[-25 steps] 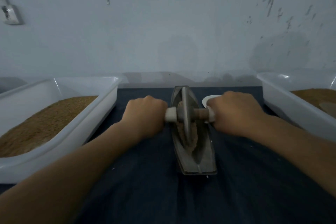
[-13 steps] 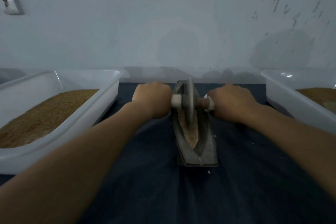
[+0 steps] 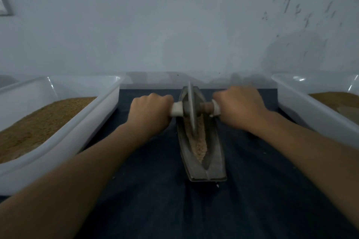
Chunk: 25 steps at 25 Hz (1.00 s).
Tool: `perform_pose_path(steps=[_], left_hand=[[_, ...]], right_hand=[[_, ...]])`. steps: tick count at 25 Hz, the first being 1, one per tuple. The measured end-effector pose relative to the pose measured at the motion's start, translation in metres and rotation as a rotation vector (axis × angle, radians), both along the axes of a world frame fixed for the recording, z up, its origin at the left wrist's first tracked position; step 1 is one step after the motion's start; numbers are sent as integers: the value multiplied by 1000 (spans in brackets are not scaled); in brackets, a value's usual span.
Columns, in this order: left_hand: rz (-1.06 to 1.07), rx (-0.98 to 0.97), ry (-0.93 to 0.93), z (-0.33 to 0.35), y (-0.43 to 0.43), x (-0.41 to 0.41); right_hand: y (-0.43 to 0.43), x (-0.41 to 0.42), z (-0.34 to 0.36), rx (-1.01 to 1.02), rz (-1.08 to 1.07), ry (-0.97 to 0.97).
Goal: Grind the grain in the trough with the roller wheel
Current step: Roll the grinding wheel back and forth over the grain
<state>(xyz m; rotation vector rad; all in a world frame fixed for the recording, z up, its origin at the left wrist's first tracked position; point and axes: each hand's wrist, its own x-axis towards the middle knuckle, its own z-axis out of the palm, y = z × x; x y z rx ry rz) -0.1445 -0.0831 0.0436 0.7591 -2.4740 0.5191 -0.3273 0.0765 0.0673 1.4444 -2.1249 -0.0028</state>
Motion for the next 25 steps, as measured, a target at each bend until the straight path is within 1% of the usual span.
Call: perform_pose_path(steps=[2, 3, 4, 5, 6, 8, 9, 10, 11, 12, 13, 14, 15, 16, 17, 18, 19, 20, 22, 24, 25], left_hand=[[-127, -207, 8, 1, 8, 34], [-188, -270, 24, 4, 8, 47], [-203, -287, 17, 8, 6, 52], [-163, -252, -12, 7, 6, 52], [-94, -189, -44, 2, 7, 45], [77, 41, -52, 4, 1, 16], [131, 155, -61, 8, -3, 4], [144, 258, -64, 10, -8, -6], [142, 317, -67, 11, -11, -10], [134, 313, -75, 11, -10, -6], [111, 235, -76, 9, -7, 3], [52, 77, -46, 4, -3, 13], [-14, -85, -19, 0, 3, 24], [-80, -197, 2, 1, 10, 33], [-114, -251, 21, 8, 12, 34], [-94, -262, 13, 10, 10, 29], [-34, -244, -21, 7, 9, 22], [16, -186, -51, 4, 6, 11], [118, -45, -40, 14, -4, -16], [143, 81, -91, 27, -16, -32], [125, 104, -135, 32, -15, -33]], right_hand=[[39, 5, -16, -123, 86, 87], [52, 6, -21, -211, 134, 110], [57, 4, -22, -248, 161, 107], [54, 1, -24, -252, 158, 98], [45, 0, -24, -204, 99, 96], [12, 0, -13, -130, -60, 25], [-5, -1, -4, -101, -95, -2], [-18, -1, 5, -62, -115, -7], [-23, -2, 12, -18, -120, -9], [-20, -4, 14, 27, -105, -28], [-10, -6, 11, 43, -72, -60], [6, -7, 4, 33, -35, -57], [24, -4, -7, -33, 14, -3], [39, 2, -16, -99, 48, 43], [45, 3, -19, -131, 63, 90], [43, 1, -22, -148, 57, 126], [34, 0, -25, -151, 24, 106], [21, -4, -27, -136, -27, 59], [-17, -11, -16, -99, -110, -134], [-39, -17, -1, -66, -104, -182], [-38, -16, 2, -28, -90, -195]])
